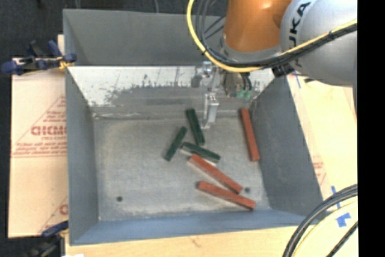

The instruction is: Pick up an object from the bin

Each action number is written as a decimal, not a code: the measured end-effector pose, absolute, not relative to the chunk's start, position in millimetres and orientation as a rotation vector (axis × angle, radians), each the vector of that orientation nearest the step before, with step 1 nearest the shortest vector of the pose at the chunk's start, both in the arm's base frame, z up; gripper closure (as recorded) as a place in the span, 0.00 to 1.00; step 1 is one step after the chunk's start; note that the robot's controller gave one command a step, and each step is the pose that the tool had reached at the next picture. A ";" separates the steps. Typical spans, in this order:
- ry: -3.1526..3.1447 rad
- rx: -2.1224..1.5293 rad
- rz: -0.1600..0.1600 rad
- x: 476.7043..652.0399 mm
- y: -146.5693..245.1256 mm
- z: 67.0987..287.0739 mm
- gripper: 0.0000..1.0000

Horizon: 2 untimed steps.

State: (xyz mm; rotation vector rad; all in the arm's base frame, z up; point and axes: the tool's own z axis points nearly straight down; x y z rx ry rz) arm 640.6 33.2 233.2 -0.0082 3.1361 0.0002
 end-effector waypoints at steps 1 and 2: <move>3.136 -0.007 0.001 640.6 33.3 233.2 1.00; 3.136 -0.007 0.001 640.6 33.4 233.2 1.00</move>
Offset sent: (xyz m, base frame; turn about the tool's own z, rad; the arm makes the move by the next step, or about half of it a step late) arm 0.0000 0.0000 0.0000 0.0000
